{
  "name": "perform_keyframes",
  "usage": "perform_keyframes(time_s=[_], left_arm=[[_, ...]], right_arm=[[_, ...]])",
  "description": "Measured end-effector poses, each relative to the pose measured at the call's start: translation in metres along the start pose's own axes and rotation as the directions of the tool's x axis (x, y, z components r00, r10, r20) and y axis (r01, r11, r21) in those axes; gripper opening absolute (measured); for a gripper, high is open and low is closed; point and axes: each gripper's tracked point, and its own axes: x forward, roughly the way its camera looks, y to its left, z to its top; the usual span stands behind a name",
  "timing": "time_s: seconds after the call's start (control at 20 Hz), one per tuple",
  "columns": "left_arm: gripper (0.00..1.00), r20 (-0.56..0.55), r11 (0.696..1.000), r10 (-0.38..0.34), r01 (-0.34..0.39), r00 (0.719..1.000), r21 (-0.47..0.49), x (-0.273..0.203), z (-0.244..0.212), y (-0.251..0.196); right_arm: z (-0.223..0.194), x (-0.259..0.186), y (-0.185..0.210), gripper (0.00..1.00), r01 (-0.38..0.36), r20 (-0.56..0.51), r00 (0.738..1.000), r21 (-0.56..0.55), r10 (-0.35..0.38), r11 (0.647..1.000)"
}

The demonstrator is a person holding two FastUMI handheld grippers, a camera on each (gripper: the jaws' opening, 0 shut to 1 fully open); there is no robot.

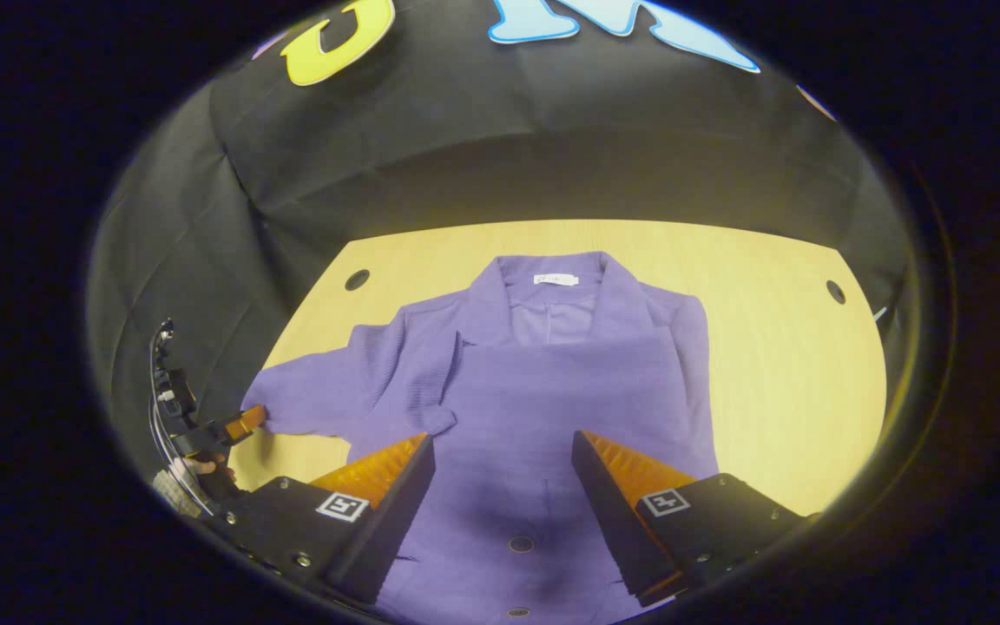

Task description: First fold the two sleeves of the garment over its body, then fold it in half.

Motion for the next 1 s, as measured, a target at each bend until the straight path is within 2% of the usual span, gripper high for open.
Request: perform_keyframes(time_s=[0.05, 0.15, 0.2, 0.3, 0.4, 0.45, 0.5, 0.65, 1.0], left_arm=[[0.73, 0.001, 1.0, -0.027, 0.027, 1.0, 0.005, 0.0, -0.001, -0.007], [0.57, -0.008, 0.999, -0.034, 0.034, 0.999, 0.018, 0.002, 0.0, -0.013], [0.57, -0.012, 0.998, -0.058, 0.058, 0.998, 0.018, 0.001, -0.001, -0.015], [0.12, -0.005, 0.998, -0.054, 0.054, 0.999, -0.03, -0.003, 0.001, -0.024], [0.12, -0.024, 0.999, -0.029, 0.029, 0.999, 0.019, -0.001, -0.004, -0.021], [0.07, -0.033, 0.999, -0.004, 0.006, 0.999, 0.047, 0.0, -0.003, -0.023], [0.07, -0.036, 0.997, 0.018, -0.015, 0.999, 0.069, 0.0, -0.001, -0.023], [0.07, 0.004, 0.996, 0.038, -0.039, 0.999, 0.08, -0.009, 0.013, -0.032], [0.06, 0.116, 0.976, -0.067, 0.041, 0.991, 0.216, -0.042, 0.059, -0.096]], right_arm=[[-0.001, 0.0, 0.001, 0.98, -0.005, -0.001, 1.0, 0.003, 0.005, 1.0], [-0.005, -0.001, 0.002, 0.95, -0.012, -0.002, 1.0, 0.005, 0.012, 1.0], [-0.007, -0.002, 0.003, 0.98, -0.015, 0.0, 1.0, 0.006, 0.015, 1.0], [-0.009, -0.002, 0.002, 0.98, -0.016, 0.004, 1.0, 0.008, 0.016, 1.0], [-0.01, -0.006, 0.0, 0.98, -0.012, 0.01, 1.0, 0.018, 0.012, 1.0], [-0.011, -0.009, -0.001, 0.98, -0.013, 0.013, 1.0, 0.025, 0.012, 1.0], [-0.011, -0.011, -0.002, 0.98, -0.01, 0.016, 1.0, 0.029, 0.009, 1.0], [-0.016, -0.015, -0.009, 0.98, 0.0, 0.026, 1.0, 0.045, -0.001, 0.999], [-0.037, -0.03, -0.034, 0.98, 0.022, 0.042, 0.999, 0.121, -0.028, 0.992]])
